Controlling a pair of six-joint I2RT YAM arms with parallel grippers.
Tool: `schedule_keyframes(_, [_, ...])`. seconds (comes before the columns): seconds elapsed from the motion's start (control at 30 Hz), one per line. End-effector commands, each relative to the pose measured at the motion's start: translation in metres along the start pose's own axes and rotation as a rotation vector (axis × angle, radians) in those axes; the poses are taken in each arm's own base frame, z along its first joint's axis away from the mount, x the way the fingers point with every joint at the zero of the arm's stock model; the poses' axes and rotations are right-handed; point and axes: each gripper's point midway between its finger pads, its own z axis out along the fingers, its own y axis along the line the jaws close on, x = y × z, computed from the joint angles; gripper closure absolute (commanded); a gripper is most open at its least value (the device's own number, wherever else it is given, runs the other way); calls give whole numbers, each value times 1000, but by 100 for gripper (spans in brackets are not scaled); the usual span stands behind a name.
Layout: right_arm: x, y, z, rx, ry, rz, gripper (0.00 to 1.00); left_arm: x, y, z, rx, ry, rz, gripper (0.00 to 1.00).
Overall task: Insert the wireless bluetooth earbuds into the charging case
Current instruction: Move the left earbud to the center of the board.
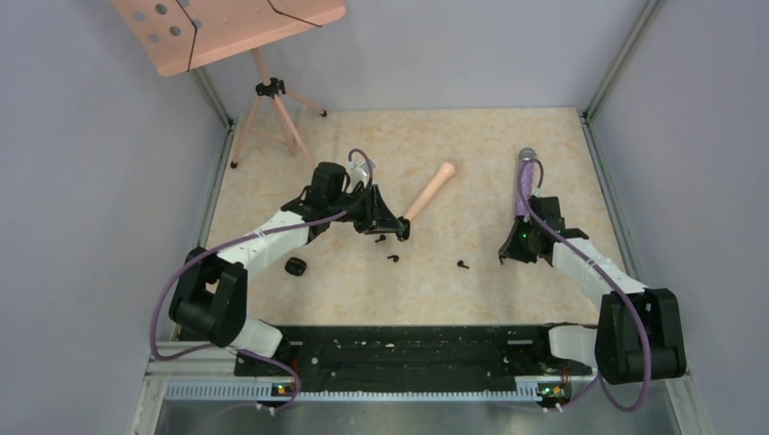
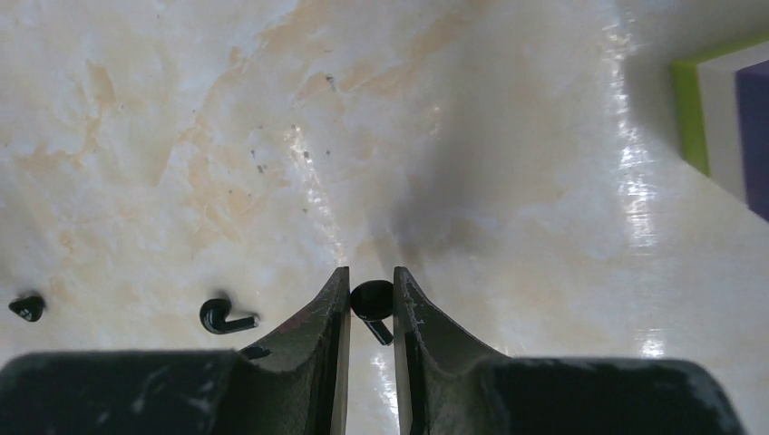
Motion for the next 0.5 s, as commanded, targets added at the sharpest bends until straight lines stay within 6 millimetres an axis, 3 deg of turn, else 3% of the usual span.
schedule_keyframes(0.0, [-5, 26, -2, -76, -25, -17, 84, -13, -19, -2, 44, -27, 51, 100])
schedule_keyframes(0.27, [-12, 70, 13, -114, -35, -86, 84, -11, -19, -4, 36, -30, 51, 100])
schedule_keyframes(0.47, [-20, 87, 30, -96, -37, -124, 84, -10, -17, -4, 30, -29, 52, 100])
